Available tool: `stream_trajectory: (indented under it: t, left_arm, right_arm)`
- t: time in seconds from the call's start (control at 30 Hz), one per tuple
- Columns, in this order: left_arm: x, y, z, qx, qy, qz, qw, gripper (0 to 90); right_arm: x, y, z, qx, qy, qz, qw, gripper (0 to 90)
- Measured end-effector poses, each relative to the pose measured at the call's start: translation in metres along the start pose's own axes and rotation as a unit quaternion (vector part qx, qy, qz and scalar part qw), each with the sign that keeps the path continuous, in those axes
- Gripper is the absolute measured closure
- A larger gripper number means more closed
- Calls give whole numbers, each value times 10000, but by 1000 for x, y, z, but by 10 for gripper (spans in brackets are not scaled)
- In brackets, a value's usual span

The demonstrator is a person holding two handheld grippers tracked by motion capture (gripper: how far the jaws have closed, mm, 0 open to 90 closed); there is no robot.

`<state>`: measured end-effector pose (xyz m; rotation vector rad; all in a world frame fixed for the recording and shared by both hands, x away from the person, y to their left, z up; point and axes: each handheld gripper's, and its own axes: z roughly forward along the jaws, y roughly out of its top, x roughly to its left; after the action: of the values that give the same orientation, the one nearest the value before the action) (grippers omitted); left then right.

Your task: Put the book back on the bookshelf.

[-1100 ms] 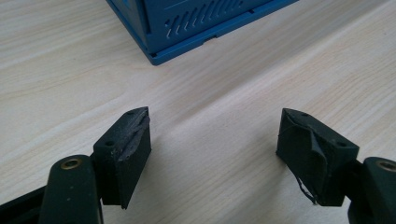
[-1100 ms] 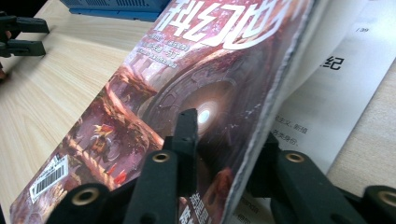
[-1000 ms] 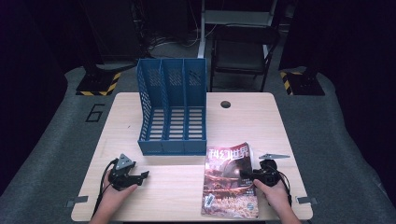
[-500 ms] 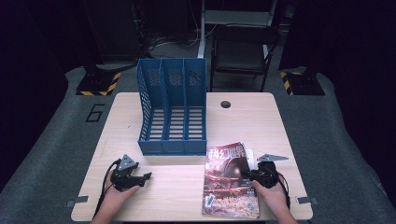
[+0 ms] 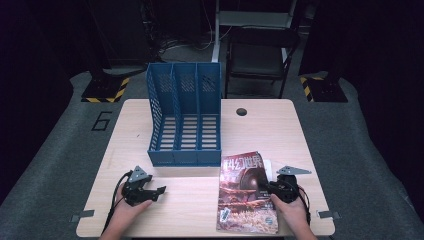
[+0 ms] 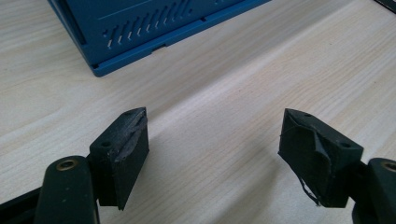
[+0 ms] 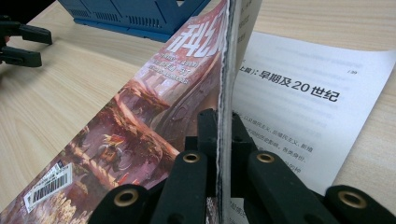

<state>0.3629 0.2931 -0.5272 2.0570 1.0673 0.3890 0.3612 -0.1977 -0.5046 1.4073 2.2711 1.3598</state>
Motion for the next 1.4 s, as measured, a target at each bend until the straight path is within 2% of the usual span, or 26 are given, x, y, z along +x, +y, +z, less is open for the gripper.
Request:
stream_trajectory:
  t: [0.1,0.13,0.27,0.43,0.5,0.57,0.6,0.77,0.9,1.1,1.23,1.27,1.33,1.4]
  left_arm:
    - [-3,2,1,41,-129,28,9999,243]
    - [-4,2,2,-10,-97,37,9999,243]
    - [-10,5,3,62,-268,38,9996,243]
    - [-19,8,7,23,-495,-78,9987,246]
    - [-23,10,7,-53,-697,-211,9973,246]
    - [-27,13,7,-130,-752,-228,9968,243]
    - [-31,16,7,-133,-828,-149,9964,235]
    - [-46,25,13,-119,-832,7,9965,232]
    - [-57,33,20,-17,-911,91,9958,233]
    - [-79,46,34,-31,-1043,138,9944,233]
    - [-91,52,42,-18,-1241,132,9922,248]
    - [-94,53,44,7,-1268,168,9918,250]
    - [-99,53,47,-9,-1250,367,9915,250]
    - [-101,53,47,1,-1306,404,9906,250]
  right_arm:
    - [0,0,-1,-55,-56,12,10000,885]
    - [-2,1,-2,-83,-56,-28,9999,886]
    - [-5,1,-5,-160,-127,43,9998,886]
    - [-3,2,-8,-259,-212,-52,9994,886]
    - [-1,2,-10,-290,-237,-90,9993,886]
    - [0,2,-11,-348,-249,-139,9990,886]
    - [0,2,-12,-380,-265,-173,9988,886]
    - [-1,1,-15,-474,-259,-165,9984,886]
    - [0,1,-17,-535,-263,-230,9980,886]
    - [4,1,-20,-609,-324,-308,9971,886]
    - [6,0,-23,-716,-352,-360,9962,886]
    - [7,0,-24,-737,-353,-360,9960,885]
    - [10,0,-27,-815,-367,-376,9953,886]
    - [11,0,-28,-860,-399,-445,9945,885]
